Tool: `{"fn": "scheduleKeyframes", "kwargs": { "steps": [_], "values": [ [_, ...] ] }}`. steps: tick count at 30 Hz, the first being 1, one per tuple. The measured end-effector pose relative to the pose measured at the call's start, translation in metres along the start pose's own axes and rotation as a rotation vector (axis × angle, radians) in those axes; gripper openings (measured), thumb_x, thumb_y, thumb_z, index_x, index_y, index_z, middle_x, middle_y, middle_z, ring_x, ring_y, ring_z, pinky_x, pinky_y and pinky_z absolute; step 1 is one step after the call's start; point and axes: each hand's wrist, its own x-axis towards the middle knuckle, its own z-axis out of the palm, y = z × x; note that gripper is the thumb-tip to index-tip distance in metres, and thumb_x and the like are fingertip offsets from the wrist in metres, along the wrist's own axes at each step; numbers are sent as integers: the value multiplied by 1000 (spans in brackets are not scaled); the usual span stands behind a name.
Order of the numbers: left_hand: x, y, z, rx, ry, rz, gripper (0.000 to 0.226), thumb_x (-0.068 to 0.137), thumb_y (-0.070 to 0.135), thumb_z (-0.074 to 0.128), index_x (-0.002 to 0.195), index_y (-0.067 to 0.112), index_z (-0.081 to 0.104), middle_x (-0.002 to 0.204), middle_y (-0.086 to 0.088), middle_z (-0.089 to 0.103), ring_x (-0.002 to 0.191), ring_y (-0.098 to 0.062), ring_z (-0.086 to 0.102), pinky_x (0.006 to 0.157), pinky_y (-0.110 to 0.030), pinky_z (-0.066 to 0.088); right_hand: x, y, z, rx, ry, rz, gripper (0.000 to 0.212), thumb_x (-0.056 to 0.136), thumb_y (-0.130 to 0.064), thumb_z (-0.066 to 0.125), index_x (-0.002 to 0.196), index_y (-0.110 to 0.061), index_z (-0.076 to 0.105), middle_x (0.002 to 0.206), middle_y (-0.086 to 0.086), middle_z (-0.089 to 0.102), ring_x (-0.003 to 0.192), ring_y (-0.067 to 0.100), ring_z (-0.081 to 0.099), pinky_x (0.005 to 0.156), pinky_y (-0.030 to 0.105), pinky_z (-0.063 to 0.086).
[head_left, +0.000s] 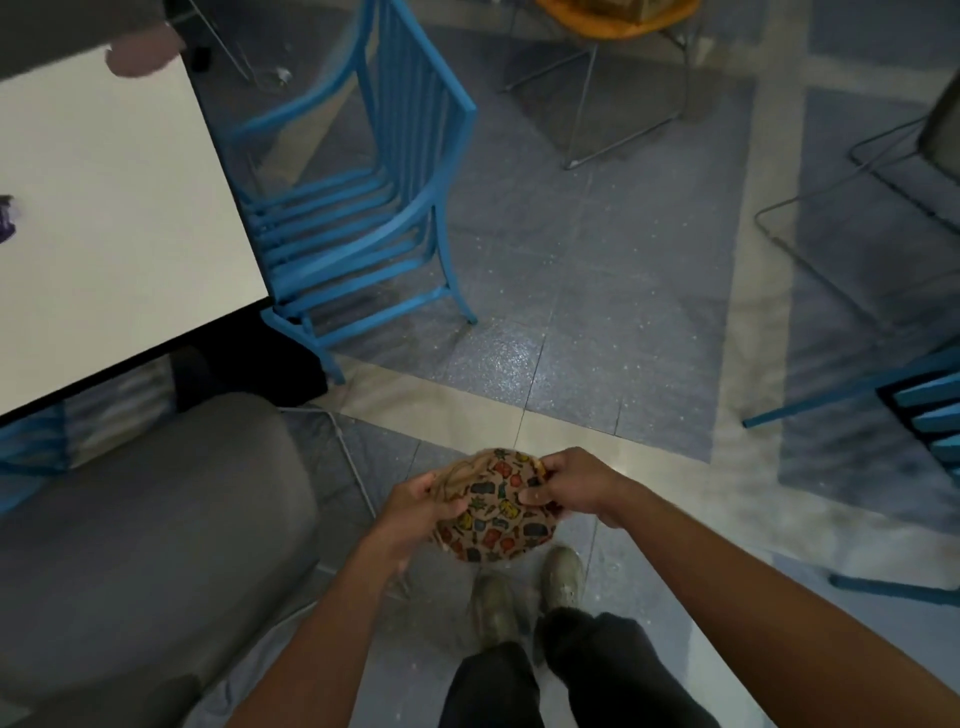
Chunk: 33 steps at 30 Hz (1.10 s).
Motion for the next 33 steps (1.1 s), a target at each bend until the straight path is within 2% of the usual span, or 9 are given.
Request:
{"fn": "scheduleKeyframes", "kwargs": {
  "steps": [4,8,11,16,20,23,25,28,33],
  "values": [
    [-10,38,10,65,-4,92,42,89,-6,79,120,22,76,117,-7,82,111,-24,76,103,-44,61,-13,-17,-15,35,56,-19,31,79,-9,87,108,-4,78,100,10,80,92,24,77,77,39,66],
    [-13,70,27,93,16,149,40,91,-7,77,120,20,76,110,-3,82,102,-18,76,93,-38,64,-19,-32,-40,47,79,-37,29,81,-7,84,109,-3,77,96,9,80,81,19,78,65,32,64],
    [-8,90,45,110,23,165,39,92,-5,76,120,22,77,105,4,82,96,-10,76,85,-29,64,-17,-41,-67,23,73,-59,28,82,-8,83,110,-5,77,101,11,79,89,24,77,73,38,66],
    [16,127,88,77,60,179,38,91,-2,79,121,21,79,111,1,84,107,-17,78,96,-36,64,-3,-56,-135,-21,48,-90,24,85,-8,80,109,-6,78,99,11,79,87,24,78,76,39,66],
    [35,157,127,57,98,190,37,89,3,82,103,37,78,104,9,84,101,-12,79,88,-32,65,3,-71,-193,-39,30,-98,23,86,-7,80,108,-5,77,101,13,79,87,24,78,77,39,66],
    [48,184,154,14,104,193,36,91,5,80,103,38,77,101,14,84,92,-4,79,73,-23,63,7,-90,-235,-93,33,-129,23,87,-9,79,109,-5,77,103,13,78,90,24,77,78,38,66],
    [57,205,172,-15,109,194,34,92,5,79,107,35,77,102,13,84,93,-6,79,68,-21,62,10,-103,-262,-107,41,-143,24,87,-10,79,110,-6,77,104,12,78,93,24,76,79,37,66],
    [73,239,189,-36,107,204,33,92,6,78,110,33,78,104,12,84,102,-11,77,75,-28,61,17,-126,-297,-101,52,-157,25,86,-11,81,110,-5,77,103,11,78,92,23,77,74,34,66],
    [115,295,203,-52,122,214,34,92,7,80,115,31,78,108,9,84,107,-15,77,90,-38,64,48,-167,-347,-93,54,-167,25,84,-17,84,107,-8,78,100,8,80,92,21,76,76,35,66]
  ]
}}
